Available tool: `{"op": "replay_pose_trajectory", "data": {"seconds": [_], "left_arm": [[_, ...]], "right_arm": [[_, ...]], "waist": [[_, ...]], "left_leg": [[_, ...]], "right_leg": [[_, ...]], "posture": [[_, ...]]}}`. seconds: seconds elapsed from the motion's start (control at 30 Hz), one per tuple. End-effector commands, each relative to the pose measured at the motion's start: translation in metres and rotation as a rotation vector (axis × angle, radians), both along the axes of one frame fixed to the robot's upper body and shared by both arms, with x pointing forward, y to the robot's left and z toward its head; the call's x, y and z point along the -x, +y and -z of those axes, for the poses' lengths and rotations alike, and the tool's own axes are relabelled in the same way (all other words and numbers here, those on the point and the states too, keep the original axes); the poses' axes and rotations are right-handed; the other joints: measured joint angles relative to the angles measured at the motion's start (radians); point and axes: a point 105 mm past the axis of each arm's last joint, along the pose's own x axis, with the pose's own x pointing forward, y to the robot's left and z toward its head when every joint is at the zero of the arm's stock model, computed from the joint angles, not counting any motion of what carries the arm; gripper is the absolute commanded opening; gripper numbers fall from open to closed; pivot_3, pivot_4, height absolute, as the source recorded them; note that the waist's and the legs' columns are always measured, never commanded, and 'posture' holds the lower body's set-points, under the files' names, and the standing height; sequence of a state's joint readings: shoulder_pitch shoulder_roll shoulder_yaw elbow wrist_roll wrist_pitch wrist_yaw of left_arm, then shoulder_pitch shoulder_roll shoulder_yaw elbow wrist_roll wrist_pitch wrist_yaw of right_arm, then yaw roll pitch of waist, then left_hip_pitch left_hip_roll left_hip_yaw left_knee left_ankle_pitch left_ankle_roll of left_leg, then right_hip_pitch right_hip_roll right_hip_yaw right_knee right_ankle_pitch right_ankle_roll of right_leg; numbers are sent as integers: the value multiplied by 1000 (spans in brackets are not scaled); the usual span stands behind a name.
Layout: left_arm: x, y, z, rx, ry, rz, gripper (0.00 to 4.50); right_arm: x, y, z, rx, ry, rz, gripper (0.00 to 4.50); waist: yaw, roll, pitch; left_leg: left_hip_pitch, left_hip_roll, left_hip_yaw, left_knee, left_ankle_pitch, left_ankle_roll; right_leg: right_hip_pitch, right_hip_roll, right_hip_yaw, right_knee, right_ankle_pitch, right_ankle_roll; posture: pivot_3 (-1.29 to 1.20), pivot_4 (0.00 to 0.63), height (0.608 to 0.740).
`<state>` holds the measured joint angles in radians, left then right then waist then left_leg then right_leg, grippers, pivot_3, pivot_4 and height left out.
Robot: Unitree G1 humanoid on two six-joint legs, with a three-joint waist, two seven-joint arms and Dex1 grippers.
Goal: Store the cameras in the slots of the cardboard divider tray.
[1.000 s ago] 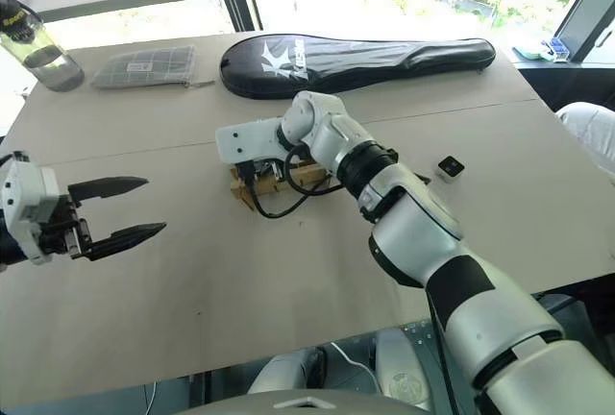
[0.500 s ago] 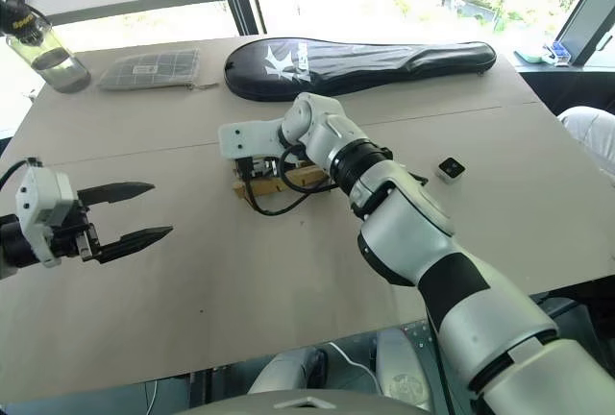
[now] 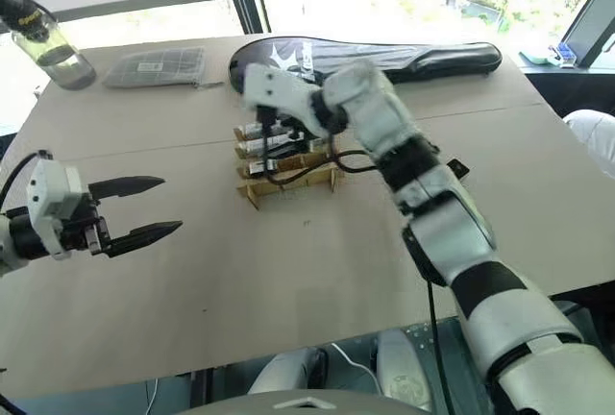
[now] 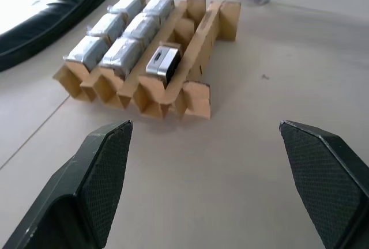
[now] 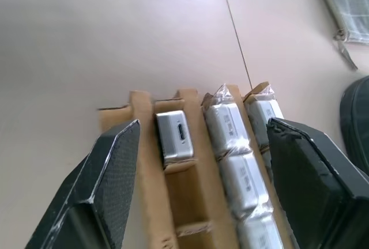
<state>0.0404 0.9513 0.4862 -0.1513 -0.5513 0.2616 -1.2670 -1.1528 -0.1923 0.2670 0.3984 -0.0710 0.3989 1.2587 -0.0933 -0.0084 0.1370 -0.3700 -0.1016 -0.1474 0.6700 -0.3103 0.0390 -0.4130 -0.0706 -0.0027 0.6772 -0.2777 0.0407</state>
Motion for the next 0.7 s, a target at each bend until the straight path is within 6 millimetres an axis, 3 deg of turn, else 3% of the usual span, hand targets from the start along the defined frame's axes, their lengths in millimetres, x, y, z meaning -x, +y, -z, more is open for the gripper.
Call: {"op": "replay_pose_trajectory", "data": {"seconds": [0.03, 0.17, 0.33, 0.5, 0.57, 0.7], "left_arm": [[-1, -17, -11, -17, -25, 79, 4252], [-9, -30, -14, -18, -32, 146, 4252], [-16, -45, -17, -15, -37, 214, 4252], [-17, -49, -17, -17, -34, 240, 4252], [-17, -51, -15, -16, -28, 248, 4252], [-18, -53, -15, -16, -25, 260, 4252]], "right_arm": [[9, -43, -13, 4, -51, 51, 3464], [-4, -114, -4, 61, -49, 259, 3464], [-12, -188, 9, 75, -21, 542, 3464], [-3, -237, 31, 10, 77, 764, 3464], [6, -267, 51, -22, 122, 901, 3464], [19, -283, 74, -75, 163, 996, 3464]], "waist": [[5, -1, -1], [34, -2, -1], [30, -2, -1], [33, -2, -1], [37, -2, -1], [51, -2, -1]], "left_leg": [[0, 0, 0, 0, 0, 0], [0, 0, 1, 0, 0, 0], [-1, 1, 5, -1, 0, 0], [-2, 1, 5, -1, 0, 0], [-2, 1, 5, -1, 0, 0], [-2, 1, 5, 0, 0, 0]], "right_leg": [[0, 0, 0, 0, 0, 0], [0, 0, 0, -6, 0, 0], [2, 0, 1, -13, 0, 0], [2, 0, 1, -14, 0, 0], [1, 0, 1, -14, 0, 0], [2, 0, 2, -13, 0, 0]], "posture": [[0, 150, 740], [0, 150, 740], [0, 150, 740], [0, 150, 740], [0, 150, 740], [0, 150, 740]]}}
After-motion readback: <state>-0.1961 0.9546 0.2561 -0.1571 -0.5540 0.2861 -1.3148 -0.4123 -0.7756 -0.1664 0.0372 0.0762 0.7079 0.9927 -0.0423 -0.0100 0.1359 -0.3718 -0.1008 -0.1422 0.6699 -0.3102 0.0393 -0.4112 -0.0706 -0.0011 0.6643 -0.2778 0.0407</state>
